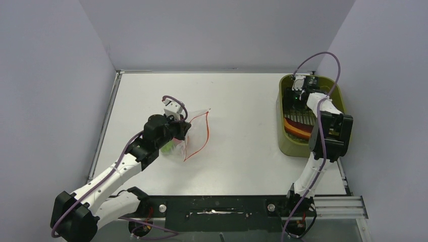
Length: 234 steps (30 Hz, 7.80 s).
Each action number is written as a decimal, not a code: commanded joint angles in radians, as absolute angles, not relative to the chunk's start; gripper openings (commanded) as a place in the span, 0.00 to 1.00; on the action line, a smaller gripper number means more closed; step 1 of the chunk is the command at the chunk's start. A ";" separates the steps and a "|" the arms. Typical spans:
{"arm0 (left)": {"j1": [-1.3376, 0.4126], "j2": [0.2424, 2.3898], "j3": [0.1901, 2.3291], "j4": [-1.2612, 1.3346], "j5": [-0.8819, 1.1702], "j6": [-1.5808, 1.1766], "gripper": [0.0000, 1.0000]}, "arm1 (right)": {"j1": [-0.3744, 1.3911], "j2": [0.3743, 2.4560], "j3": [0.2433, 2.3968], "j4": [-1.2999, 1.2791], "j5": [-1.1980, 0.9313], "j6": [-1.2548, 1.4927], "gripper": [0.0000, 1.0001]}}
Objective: Place the food in the zip-top bag and seal the zipper
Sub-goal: Pick up the fake fruit from the bin, then place the fake fruit in the zipper food storage bag, then pick up the fake vegetable from the bin.
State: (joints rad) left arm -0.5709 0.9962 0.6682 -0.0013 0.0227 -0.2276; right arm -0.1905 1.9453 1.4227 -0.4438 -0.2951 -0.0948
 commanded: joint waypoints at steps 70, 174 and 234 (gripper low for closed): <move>-0.577 1.104 0.925 0.075 -0.066 -0.280 0.00 | 0.693 1.510 1.249 -0.001 -0.247 0.810 0.38; -0.576 1.238 0.778 0.215 -0.127 -0.376 0.00 | -0.255 1.534 1.144 -0.521 -0.076 0.230 0.58; -0.573 1.264 0.819 0.014 -0.062 -0.321 0.00 | -0.261 1.777 1.310 -0.557 -0.381 -0.515 0.99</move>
State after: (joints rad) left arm -0.5743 1.2991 0.7971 -0.0120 -0.0742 -0.3122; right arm -0.2729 1.7557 1.2888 -0.5278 -0.3962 -0.4469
